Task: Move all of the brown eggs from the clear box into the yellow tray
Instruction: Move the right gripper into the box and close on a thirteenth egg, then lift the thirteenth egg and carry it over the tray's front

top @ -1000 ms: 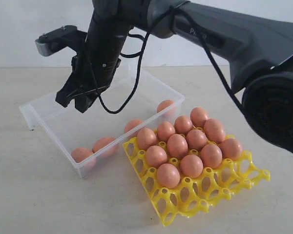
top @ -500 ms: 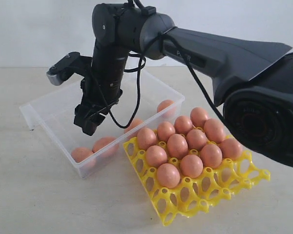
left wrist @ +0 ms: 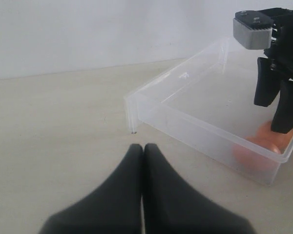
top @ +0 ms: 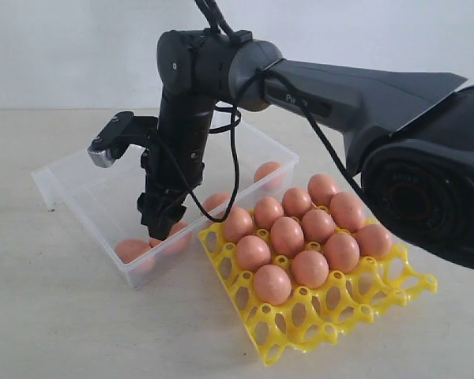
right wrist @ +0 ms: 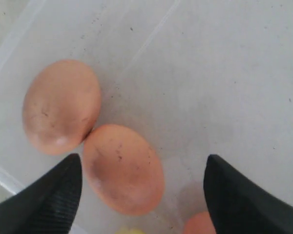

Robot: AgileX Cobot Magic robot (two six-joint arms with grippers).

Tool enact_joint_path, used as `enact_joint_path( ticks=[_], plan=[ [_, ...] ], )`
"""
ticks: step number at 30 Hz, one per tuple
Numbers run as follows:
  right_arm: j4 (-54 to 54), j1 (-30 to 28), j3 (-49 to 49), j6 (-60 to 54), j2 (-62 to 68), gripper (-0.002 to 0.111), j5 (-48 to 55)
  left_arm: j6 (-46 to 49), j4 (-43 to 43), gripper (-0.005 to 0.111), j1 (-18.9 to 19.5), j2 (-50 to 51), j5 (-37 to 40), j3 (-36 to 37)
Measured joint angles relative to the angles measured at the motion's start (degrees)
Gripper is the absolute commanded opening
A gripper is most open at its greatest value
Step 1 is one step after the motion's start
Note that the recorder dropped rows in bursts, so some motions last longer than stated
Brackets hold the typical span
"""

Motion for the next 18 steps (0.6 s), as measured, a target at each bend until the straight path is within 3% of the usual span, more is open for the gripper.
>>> enact_joint_path(
  ticks=[11, 15, 17, 18],
  plan=[
    [0.52, -0.12, 0.00, 0.03, 2.82, 0.067, -1.08, 0.00, 0.00, -0.004, 0.00, 0.00, 0.00, 0.00],
    [-2.17, -0.58, 0.00, 4.99, 4.02, 0.067, -1.08, 0.00, 0.00, -0.004, 0.00, 0.00, 0.00, 0.00],
    [-4.64, -0.58, 0.00, 10.04, 4.24, 0.056, -1.83, 0.00, 0.00, -0.004, 0.00, 0.00, 0.00, 0.00],
    [-5.15, -0.69, 0.00, 11.95, 4.24, 0.033, -2.35, 0.00, 0.00, -0.004, 0.00, 0.00, 0.00, 0.00]
  ],
)
